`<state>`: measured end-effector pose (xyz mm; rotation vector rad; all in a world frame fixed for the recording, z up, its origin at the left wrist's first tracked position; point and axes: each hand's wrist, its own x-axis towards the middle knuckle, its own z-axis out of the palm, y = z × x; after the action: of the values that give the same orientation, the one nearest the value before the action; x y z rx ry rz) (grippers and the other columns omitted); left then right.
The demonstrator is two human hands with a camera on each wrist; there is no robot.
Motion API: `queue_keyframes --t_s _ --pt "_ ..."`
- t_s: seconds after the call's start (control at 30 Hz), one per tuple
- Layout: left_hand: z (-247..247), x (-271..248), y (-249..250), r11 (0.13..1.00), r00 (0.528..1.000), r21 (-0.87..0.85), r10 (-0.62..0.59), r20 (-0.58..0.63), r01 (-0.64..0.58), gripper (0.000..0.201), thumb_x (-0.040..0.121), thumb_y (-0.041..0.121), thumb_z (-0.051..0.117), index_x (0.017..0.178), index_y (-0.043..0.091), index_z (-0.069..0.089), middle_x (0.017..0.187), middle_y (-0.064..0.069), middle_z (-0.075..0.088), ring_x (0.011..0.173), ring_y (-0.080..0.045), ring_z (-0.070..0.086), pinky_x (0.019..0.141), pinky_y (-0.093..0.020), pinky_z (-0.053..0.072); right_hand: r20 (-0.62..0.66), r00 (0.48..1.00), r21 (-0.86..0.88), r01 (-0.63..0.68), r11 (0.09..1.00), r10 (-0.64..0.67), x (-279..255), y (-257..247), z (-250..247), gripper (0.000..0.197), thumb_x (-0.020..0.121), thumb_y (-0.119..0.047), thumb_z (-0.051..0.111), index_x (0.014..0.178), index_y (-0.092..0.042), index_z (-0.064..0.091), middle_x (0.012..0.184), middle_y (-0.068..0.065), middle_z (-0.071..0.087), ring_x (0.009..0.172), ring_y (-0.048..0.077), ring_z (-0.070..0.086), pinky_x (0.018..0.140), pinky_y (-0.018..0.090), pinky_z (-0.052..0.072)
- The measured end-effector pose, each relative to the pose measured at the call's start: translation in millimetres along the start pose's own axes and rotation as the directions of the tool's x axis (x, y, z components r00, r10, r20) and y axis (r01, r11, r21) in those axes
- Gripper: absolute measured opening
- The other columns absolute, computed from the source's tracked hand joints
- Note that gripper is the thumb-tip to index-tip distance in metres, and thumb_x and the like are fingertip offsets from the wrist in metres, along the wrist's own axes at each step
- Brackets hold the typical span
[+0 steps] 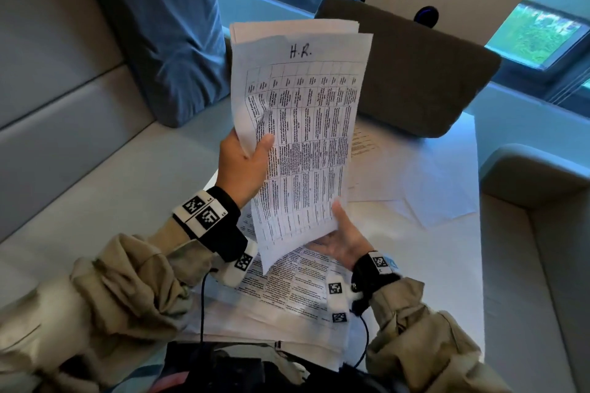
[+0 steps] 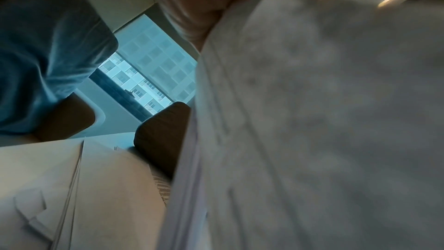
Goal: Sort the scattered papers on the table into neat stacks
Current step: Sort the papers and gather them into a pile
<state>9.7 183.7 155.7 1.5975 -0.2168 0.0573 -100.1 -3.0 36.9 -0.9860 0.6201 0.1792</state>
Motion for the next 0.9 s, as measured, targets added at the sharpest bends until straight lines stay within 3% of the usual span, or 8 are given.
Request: queue_keyframes --t_s 0.1,0.2,0.33,0.53,0.63,0.7,0.8,0.9 --pt "-1.0 -2.4 0.0 0.999 0.999 -0.046 -0.017 -0.035 0.015 0.029 0.093 0.016 0.056 0.122 0.010 0.055 0.104 0.005 0.063 0.096 -0.009 0.061 0.083 -0.018 0.049 0.106 0.994 0.213 -0.015 0.977 -0.008 -1.3 19.8 5.6 0.101 0.055 -0.045 0.088 0.135 -0.004 0.042 0.135 0.025 0.050 0.123 0.041 0.051 0.099 0.057 0.043" --pt "-0.3 -6.2 -3.2 0.995 0.998 -0.088 -0.044 -0.046 0.040 0.034 0.094 0.014 0.056 0.126 0.010 0.050 0.109 0.003 0.060 0.100 -0.009 0.058 0.086 -0.018 0.047 0.175 0.983 0.274 0.008 0.962 -0.058 -2.0 27.7 13.6 0.092 0.057 -0.036 0.089 0.133 -0.007 0.048 0.137 0.024 0.050 0.123 0.040 0.051 0.099 0.057 0.043" --pt "-6.8 -6.8 -19.7 0.991 0.996 -0.103 -0.088 -0.004 0.087 0.049 0.088 0.005 0.061 0.133 0.011 0.041 0.117 0.004 0.057 0.106 -0.009 0.056 0.094 -0.025 0.047 0.043 0.999 0.192 0.008 0.981 -0.017 -1.7 21.8 10.3 0.102 0.049 -0.029 0.094 0.134 -0.001 0.046 0.130 0.023 0.056 0.119 0.037 0.056 0.096 0.053 0.048" --pt "-33.8 -0.4 -64.5 0.978 0.978 -0.046 -0.203 0.044 0.205 0.090 0.075 -0.002 0.074 0.141 0.008 0.014 0.130 -0.001 0.046 0.116 -0.014 0.052 0.095 -0.030 0.046 -0.070 0.981 0.090 0.189 0.978 -0.183 -8.4 -6.0 -14.3 0.045 0.084 -0.011 0.056 0.129 -0.012 0.050 0.124 0.014 0.062 0.109 0.026 0.064 0.081 0.043 0.057" --pt "-57.2 9.5 -90.3 0.939 0.942 -0.081 -0.331 0.055 0.335 0.055 0.075 -0.003 0.074 0.122 0.007 0.047 0.116 -0.014 0.062 0.100 -0.025 0.063 0.088 -0.050 0.052 -0.101 0.975 0.042 0.202 0.978 -0.197 -18.1 -12.9 -36.2 0.040 0.091 -0.005 0.052 0.130 -0.007 0.050 0.124 0.014 0.063 0.111 0.026 0.063 0.081 0.036 0.057" --pt "-74.4 12.4 -107.8 0.895 0.893 -0.032 -0.440 0.099 0.445 0.035 0.080 0.004 0.071 0.111 0.008 0.056 0.115 -0.022 0.062 0.094 -0.029 0.064 0.082 -0.045 0.055 -0.137 0.977 0.000 0.164 0.986 -0.162 -28.8 -8.2 -46.7 0.041 0.086 -0.006 0.058 0.127 -0.004 0.052 0.118 0.014 0.066 0.103 0.024 0.066 0.075 0.032 0.058" --pt "-101.9 10.3 -135.8 0.812 0.809 0.109 -0.583 0.079 0.574 0.058 0.083 0.015 0.071 0.133 0.000 0.045 0.124 -0.019 0.057 0.099 -0.027 0.062 0.081 -0.036 0.052 -0.165 0.985 -0.111 0.036 0.993 -0.054 -41.9 12.4 -59.9 0.044 0.074 -0.012 0.069 0.115 0.001 0.059 0.105 0.015 0.071 0.092 0.025 0.070 0.071 0.032 0.059" --pt "-120.2 0.2 -158.5 0.732 0.724 0.250 -0.676 0.140 0.634 0.054 0.082 0.014 0.072 0.130 -0.001 0.050 0.110 -0.019 0.064 0.082 -0.023 0.064 0.079 -0.035 0.054 -0.205 0.976 -0.155 -0.110 0.982 0.077 -43.2 37.0 -73.6 0.030 0.091 -0.002 0.055 0.120 0.007 0.056 0.114 0.024 0.065 0.102 0.035 0.064 0.075 0.040 0.059"
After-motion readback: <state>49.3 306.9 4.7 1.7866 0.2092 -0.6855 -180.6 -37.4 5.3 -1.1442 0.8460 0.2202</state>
